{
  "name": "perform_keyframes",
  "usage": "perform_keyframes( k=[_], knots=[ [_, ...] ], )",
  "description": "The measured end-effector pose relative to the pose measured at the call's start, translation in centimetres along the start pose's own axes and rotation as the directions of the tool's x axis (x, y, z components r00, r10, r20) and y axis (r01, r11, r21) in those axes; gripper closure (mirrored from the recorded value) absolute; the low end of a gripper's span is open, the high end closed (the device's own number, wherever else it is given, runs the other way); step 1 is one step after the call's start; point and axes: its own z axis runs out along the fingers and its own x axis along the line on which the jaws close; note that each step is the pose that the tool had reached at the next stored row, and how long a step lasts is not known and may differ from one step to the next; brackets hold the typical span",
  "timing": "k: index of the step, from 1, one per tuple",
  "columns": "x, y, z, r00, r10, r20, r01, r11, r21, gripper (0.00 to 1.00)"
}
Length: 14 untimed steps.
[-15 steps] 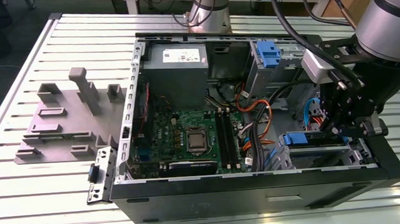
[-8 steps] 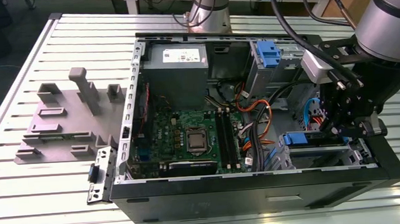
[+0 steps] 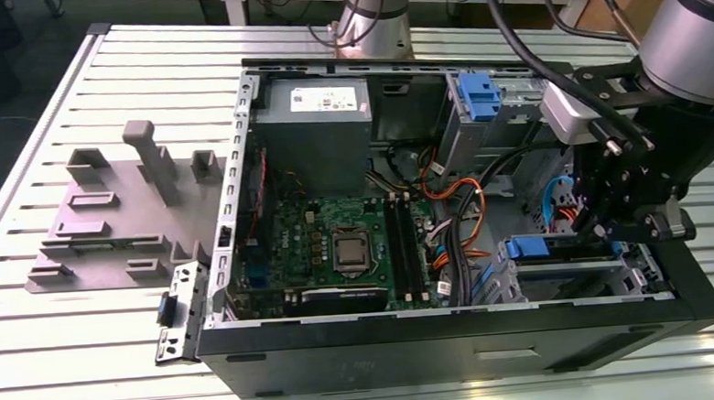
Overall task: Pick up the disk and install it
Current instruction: 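Insert the first disk wire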
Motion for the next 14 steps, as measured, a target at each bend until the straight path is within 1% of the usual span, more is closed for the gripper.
perform_keyframes(
  k=[1, 2, 3, 4, 5, 6, 7, 8, 14],
  knots=[
    [0.0, 0.0, -0.02, 1.0, 0.0, 0.0018, 0.0, 1.0, 0.0001, 0.82],
    [0.0, 0.0, -0.02, 1.0, 0.001, 0.0093, -0.001, 1.0, 0.0002, 0.82],
    [0.06, 0.0, -0.03, 0.9997, 0.002, 0.0227, -0.002, 1.0, 0.0006, 0.82],
    [0.13, 0.0, -0.02, 0.9993, 0.004, 0.0379, -0.004, 1.0, 0.0009, 0.82],
    [0.21, 0.0, -0.02, 0.9987, 0.005, 0.0507, -0.005, 1.0, 0.0012, 0.82],
    [0.29, 0.01, -0.01, 0.9983, 0.006, 0.0578, -0.006, 1.0, 0.0015, 0.82],
    [0.34, 0.01, 0.0, 0.9982, 0.006, 0.0598, -0.006, 1.0, 0.0015, 0.82],
    [0.39, 0.01, 0.01, 0.9982, 0.006, 0.0604, -0.006, 1.0, 0.0015, 0.82],
    [0.64, 0.04, 0.21, 0.9981, 0.006, 0.0613, -0.007, 1.0, 0.0015, 0.82]
  ],
)
